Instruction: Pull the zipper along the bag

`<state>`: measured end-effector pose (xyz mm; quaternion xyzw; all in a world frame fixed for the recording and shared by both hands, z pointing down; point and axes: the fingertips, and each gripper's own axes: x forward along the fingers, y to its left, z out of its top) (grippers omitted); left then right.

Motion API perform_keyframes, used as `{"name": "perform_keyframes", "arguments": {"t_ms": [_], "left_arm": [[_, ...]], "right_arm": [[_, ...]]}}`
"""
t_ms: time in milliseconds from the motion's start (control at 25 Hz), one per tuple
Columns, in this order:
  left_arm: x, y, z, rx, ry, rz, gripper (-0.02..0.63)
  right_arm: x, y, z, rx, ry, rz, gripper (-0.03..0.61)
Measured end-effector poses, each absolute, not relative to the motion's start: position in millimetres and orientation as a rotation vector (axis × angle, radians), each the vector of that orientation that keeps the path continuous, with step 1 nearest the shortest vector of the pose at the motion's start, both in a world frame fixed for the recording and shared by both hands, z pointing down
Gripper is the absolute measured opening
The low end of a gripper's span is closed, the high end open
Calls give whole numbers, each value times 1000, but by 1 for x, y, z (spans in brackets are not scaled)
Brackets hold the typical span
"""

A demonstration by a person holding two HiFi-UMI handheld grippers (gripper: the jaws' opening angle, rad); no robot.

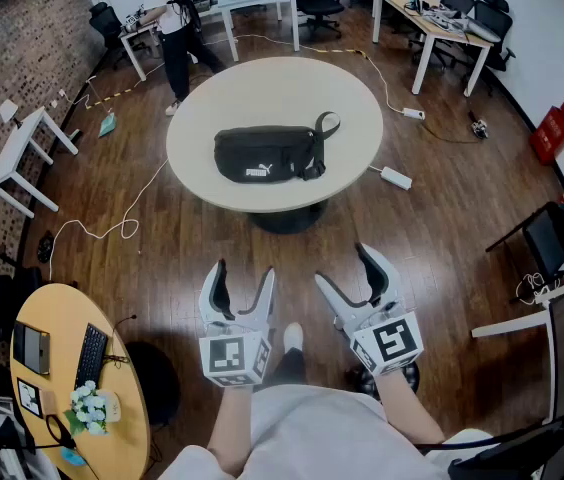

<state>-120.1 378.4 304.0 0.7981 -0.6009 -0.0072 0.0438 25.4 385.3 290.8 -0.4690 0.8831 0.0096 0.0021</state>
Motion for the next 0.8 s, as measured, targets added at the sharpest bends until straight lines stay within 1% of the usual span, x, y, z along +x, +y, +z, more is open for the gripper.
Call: {"name": "perform_keyframes", "arguments": {"t_ms": [240, 400, 800], "left_arm": [[-152, 291, 293, 2485, -1816, -38, 367], [-163, 248, 292, 2496, -1772, -43, 367], [-133, 160, 312, 2523, -1680, 2, 365]], "right_arm": [[-5, 296, 287, -1493, 2782, 34, 319], [-11, 261, 279, -1537, 2766, 44, 313], [17, 174, 299, -1595, 2732, -31, 299]]}}
